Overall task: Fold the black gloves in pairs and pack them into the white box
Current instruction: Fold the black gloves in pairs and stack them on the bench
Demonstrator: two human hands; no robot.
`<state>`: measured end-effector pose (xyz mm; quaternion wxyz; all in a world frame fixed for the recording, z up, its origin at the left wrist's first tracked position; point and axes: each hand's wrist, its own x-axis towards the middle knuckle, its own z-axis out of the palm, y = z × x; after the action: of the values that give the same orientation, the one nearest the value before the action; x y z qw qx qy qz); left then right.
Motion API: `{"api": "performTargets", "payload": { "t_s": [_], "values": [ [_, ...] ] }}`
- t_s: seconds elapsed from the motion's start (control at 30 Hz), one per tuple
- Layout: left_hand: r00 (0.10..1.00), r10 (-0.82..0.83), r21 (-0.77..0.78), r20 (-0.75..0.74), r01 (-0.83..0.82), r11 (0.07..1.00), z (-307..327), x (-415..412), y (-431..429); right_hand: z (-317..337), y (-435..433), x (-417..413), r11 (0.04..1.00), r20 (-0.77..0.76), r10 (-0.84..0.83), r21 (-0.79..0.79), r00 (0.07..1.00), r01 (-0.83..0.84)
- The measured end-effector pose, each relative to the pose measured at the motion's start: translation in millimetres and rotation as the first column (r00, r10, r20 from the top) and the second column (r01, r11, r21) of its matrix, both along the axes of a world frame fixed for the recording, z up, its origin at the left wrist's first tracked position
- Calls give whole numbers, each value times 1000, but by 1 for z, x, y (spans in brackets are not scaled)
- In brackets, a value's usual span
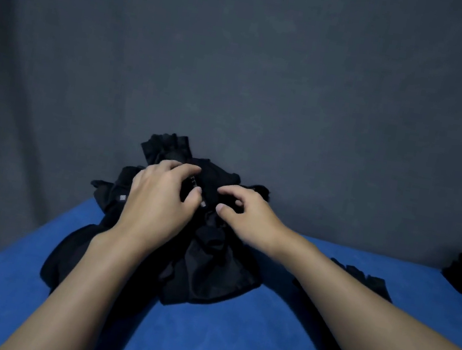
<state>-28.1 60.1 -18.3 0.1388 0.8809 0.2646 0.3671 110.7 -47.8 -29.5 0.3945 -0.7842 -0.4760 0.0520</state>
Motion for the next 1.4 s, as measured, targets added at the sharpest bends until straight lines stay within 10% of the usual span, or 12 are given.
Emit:
{"api": "performTargets", "payload": {
  "t_s": [0.47, 0.93, 1.4],
  "values": [
    [913, -152, -146, 379, 221, 964, 8, 0, -13, 26, -14, -2, 967, -11, 11, 256, 1000, -8],
    [744, -332, -580, 580, 664, 472, 8, 20, -80, 21, -142, -6, 913, 22, -11, 408, 1000, 1],
    [727, -570, -361, 383, 686, 632, -11, 52, -141, 3, -218, 13, 896, -266, 9, 431, 964, 110]
  ]
}}
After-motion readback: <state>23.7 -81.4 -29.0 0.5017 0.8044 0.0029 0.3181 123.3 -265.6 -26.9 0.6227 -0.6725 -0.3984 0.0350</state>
